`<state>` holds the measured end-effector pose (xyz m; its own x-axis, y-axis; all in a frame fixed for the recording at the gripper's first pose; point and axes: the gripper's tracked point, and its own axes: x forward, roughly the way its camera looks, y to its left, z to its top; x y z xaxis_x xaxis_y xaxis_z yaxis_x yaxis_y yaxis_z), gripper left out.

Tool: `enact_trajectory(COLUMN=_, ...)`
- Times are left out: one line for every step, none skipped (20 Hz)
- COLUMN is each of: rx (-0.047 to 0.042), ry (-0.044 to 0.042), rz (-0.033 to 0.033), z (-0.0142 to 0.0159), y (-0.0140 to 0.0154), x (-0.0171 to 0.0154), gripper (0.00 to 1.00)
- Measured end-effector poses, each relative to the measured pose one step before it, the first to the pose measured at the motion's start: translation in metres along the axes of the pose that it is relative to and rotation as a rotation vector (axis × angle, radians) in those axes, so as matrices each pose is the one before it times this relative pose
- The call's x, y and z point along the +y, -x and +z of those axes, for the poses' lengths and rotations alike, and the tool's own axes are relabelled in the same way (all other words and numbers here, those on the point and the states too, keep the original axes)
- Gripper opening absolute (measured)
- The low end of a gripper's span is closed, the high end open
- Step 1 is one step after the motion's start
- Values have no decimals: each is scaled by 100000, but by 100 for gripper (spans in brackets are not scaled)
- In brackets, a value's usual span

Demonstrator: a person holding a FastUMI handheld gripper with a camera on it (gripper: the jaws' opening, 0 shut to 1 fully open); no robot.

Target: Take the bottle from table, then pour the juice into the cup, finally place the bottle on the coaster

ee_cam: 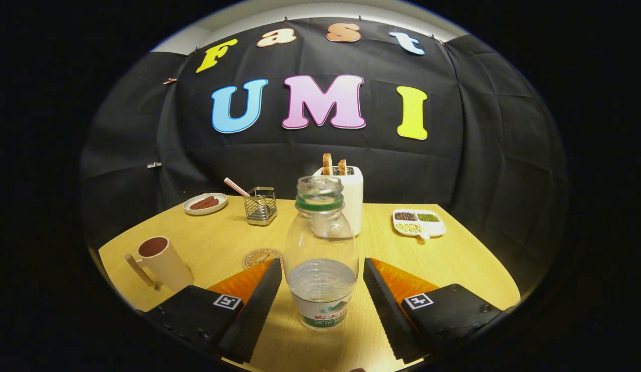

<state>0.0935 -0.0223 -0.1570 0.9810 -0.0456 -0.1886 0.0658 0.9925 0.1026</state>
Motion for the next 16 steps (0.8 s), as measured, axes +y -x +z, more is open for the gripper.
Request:
enact_trajectory(rx=399, ry=-992, rz=257, z=-148, y=-161, x=-24, gripper=98)
enact_trajectory(rx=409, ry=-493, rz=279, z=-224, y=-114, x=44, gripper=98)
enact_trajectory(rx=463, ry=113, rz=306, z=-213, y=-126, x=86, gripper=98)
enact_trajectory(rx=262, ry=205, rz=247, z=-316, y=-71, x=28, gripper=98)
enact_trajectory(rx=314, ry=-49, rz=103, z=-198, y=-36, x=31, gripper=98)
enact_trajectory(rx=375, ry=-238, rz=311, z=-108, y=-70, x=84, gripper=97)
enact_trajectory(rx=-49, ry=-378, rz=135, z=23, y=-101, x=11, gripper=96)
enact_trajectory(rx=-202, ry=-165, rz=108, z=-57, y=-11, x=-19, gripper=94)
enact_trajectory(rx=-264, ry=62, rz=-232, z=40, y=-72, x=-119, gripper=93)
enact_trajectory(rx=-394, ry=51, rz=-147, z=29, y=-86, x=-148, gripper=86)
enact_trajectory(rx=-672, ry=-35, rz=-47, z=119, y=-108, x=-126, gripper=83)
enact_trajectory(rx=-447, ry=-22, rz=84, z=109, y=-39, x=-56, gripper=81)
enact_trajectory(rx=80, ry=80, rz=151, z=2, y=-48, x=-41, gripper=81)
enact_trajectory(rx=-114, ry=384, rz=415, z=-10, y=-156, x=-20, gripper=79)
enact_trajectory(rx=429, ry=878, rz=426, z=-1, y=-8, x=17, gripper=79)
enact_trajectory(rx=339, ry=1290, rz=956, z=-36, y=-63, x=164, gripper=78)
